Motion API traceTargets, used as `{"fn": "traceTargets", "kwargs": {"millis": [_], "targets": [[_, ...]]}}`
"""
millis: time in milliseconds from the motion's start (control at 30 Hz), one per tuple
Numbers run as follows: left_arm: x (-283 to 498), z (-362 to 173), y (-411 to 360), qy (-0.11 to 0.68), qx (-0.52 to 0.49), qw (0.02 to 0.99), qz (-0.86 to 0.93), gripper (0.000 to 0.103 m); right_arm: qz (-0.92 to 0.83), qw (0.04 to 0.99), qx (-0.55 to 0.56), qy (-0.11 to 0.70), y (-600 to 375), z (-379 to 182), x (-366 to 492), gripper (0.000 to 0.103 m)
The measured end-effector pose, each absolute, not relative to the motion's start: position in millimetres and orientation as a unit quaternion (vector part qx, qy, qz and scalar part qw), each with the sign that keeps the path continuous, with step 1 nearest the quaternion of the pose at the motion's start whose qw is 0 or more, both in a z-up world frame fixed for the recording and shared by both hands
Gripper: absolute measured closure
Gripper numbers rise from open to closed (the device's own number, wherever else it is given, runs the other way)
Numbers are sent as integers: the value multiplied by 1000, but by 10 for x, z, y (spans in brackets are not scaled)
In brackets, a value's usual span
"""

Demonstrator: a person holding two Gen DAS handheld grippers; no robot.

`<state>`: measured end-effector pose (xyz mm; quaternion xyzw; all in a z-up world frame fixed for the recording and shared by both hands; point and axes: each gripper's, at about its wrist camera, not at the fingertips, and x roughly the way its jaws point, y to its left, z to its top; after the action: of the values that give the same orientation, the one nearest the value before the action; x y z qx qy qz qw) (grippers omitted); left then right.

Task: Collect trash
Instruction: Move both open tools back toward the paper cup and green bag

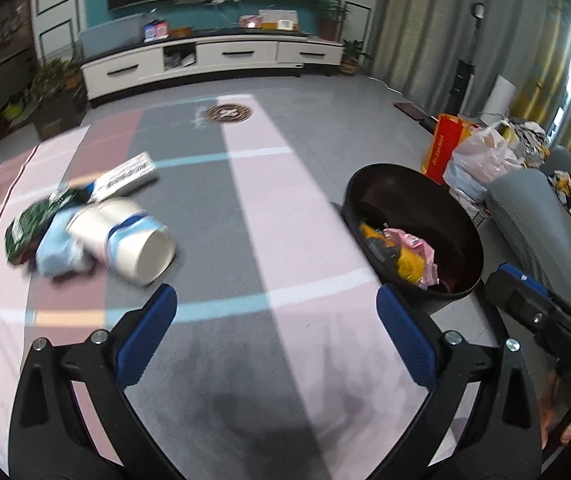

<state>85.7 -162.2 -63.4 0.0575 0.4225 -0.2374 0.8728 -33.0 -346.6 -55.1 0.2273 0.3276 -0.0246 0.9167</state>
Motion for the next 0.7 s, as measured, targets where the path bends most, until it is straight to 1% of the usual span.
{"fn": "traceTargets", "kwargs": {"millis": [167, 467, 700], "targets": [[803, -735, -1121, 436, 19, 876, -207, 3, -9, 921, 192, 338, -3184, -492, -278, 23], [797, -941, -48, 461, -63, 876, -126, 3, 38, 921, 126, 366, -2623, -513, -134, 23], [793, -1052, 371, 466, -86, 875, -95, 3, 62, 914, 86, 391, -2256, -628, 30, 23]]}}
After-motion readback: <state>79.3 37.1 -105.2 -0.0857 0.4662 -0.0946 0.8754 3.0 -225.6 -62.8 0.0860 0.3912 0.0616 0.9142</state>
